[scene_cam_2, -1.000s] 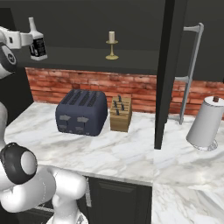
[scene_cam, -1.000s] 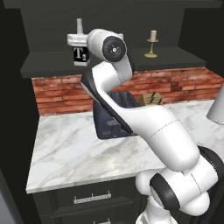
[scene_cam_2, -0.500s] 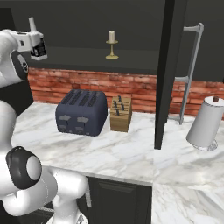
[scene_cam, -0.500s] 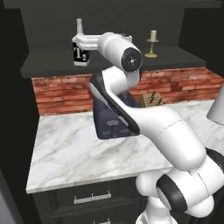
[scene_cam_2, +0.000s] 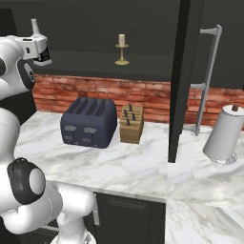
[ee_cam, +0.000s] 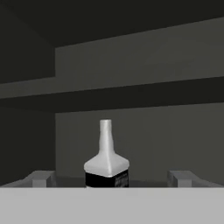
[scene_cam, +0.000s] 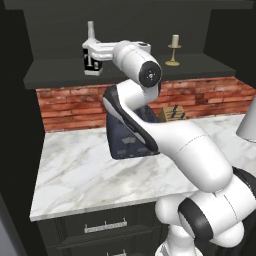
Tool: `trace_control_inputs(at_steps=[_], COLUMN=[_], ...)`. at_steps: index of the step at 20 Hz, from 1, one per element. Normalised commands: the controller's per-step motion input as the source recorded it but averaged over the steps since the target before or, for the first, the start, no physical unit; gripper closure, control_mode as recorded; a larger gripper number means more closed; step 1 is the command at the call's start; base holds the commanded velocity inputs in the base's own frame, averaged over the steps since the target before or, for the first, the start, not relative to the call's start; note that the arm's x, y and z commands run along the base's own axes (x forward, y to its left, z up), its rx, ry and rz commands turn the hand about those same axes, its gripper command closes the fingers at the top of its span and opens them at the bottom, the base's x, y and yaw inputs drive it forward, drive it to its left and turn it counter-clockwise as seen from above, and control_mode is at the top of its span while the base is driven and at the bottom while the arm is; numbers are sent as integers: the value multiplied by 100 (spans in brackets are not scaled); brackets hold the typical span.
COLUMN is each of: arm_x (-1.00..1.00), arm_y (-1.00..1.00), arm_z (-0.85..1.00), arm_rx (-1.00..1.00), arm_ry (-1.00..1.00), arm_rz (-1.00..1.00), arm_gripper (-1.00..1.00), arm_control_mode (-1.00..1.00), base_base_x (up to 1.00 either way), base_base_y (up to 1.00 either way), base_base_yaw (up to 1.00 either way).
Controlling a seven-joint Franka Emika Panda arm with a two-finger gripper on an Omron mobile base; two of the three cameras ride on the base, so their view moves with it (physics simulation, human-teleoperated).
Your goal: Get the candle and the liquor from the cabinet and move them to the dining counter.
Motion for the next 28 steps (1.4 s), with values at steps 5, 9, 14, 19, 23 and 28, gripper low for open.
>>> trace_control_inputs(at_steps=[5,9,14,19,23,28], arm_x=[12,21,15,29,30,35], arm_y=[2,0,0,0,2,5], arm_z=[0,0,0,0,0,0], arm_rx=[0,0,0,0,0,0], arm_ry=[8,4,4,9,14,13], arm_rz=[0,0,3,3,0,0], arm_gripper=[-100,-100,-100,-100,-100,-100], arm_control_mode=[-100,-100,-100,-100,-100,-100], base_base_x=[0,0,0,0,0,0], base_base_y=[0,0,0,0,0,0], base_base_yaw=[0,0,0,0,0,0])
